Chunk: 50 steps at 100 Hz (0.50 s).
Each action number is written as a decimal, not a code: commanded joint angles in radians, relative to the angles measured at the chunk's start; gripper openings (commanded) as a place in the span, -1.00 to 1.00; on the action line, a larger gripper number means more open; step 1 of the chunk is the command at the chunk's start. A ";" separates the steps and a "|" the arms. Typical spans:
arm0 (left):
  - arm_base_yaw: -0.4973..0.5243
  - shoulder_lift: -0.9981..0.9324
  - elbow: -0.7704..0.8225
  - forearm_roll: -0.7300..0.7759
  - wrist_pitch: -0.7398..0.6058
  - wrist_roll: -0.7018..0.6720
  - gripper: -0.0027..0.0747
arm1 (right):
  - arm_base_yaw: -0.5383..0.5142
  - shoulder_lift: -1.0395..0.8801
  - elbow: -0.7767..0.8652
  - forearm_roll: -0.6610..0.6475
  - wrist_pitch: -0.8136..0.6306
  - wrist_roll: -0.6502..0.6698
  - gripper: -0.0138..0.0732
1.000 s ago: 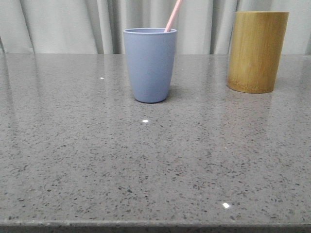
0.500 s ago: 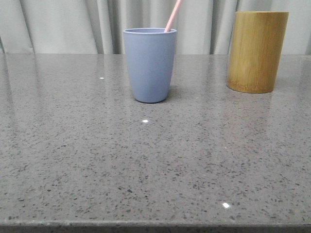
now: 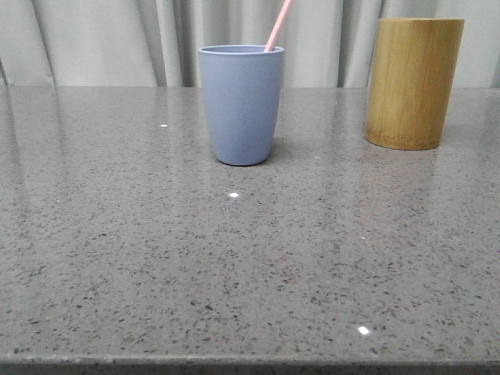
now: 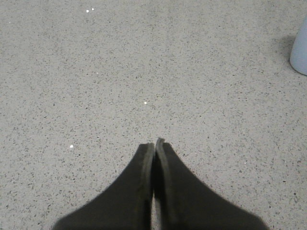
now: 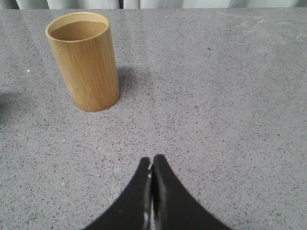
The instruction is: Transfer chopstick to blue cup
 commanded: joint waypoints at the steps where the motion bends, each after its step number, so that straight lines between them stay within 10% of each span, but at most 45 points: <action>1: 0.003 0.003 -0.026 -0.011 -0.073 -0.013 -0.98 | -0.005 0.006 -0.024 -0.022 -0.063 -0.008 -0.84; 50: -0.001 -0.028 0.017 0.019 -0.095 -0.013 -0.98 | -0.005 0.006 -0.024 -0.022 -0.063 -0.008 -0.84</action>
